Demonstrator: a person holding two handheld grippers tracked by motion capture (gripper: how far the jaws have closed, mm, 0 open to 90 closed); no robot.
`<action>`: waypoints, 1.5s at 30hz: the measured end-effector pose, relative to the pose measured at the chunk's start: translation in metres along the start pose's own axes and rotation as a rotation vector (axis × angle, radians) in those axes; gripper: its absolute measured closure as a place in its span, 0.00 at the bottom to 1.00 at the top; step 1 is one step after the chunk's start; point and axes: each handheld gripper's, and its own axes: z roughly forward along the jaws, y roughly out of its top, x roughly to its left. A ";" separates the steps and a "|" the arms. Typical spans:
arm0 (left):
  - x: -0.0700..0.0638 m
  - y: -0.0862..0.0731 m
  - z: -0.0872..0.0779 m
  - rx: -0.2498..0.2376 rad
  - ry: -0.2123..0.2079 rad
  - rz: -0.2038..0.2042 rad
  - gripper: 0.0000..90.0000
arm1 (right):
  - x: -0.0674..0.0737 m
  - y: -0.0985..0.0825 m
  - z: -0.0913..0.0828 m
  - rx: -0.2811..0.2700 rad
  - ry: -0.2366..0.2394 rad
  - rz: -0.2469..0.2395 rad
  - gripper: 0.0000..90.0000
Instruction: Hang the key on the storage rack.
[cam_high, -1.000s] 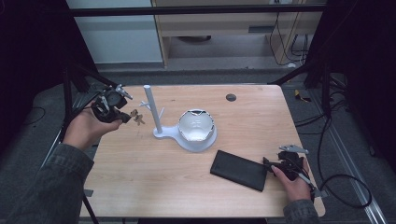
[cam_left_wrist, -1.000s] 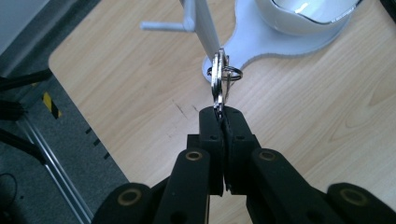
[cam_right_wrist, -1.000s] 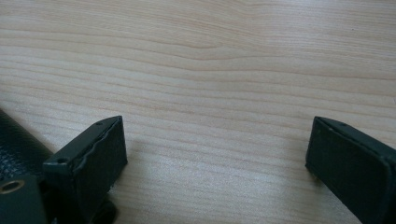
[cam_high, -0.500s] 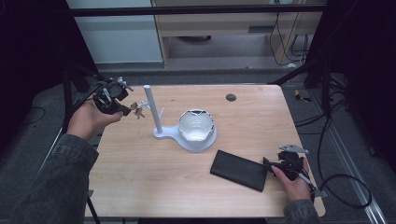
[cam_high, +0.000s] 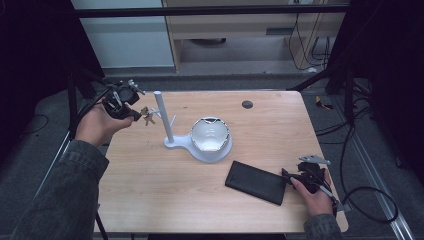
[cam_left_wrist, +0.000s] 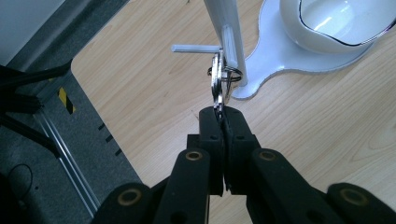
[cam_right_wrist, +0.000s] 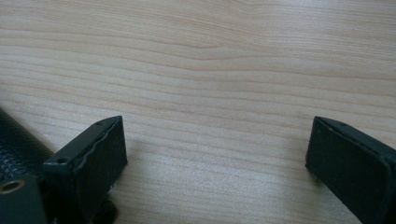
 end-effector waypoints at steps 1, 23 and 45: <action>0.000 0.000 0.000 -0.001 0.001 -0.002 0.98 | 0.000 0.000 0.000 0.000 0.000 0.000 0.06; -0.002 0.005 0.018 -0.009 -0.006 -0.002 0.97 | -0.001 -0.001 0.000 -0.002 0.001 -0.010 0.06; -0.105 -0.060 0.050 -0.287 -0.069 0.070 0.36 | 0.000 -0.001 -0.001 0.001 0.006 0.003 0.06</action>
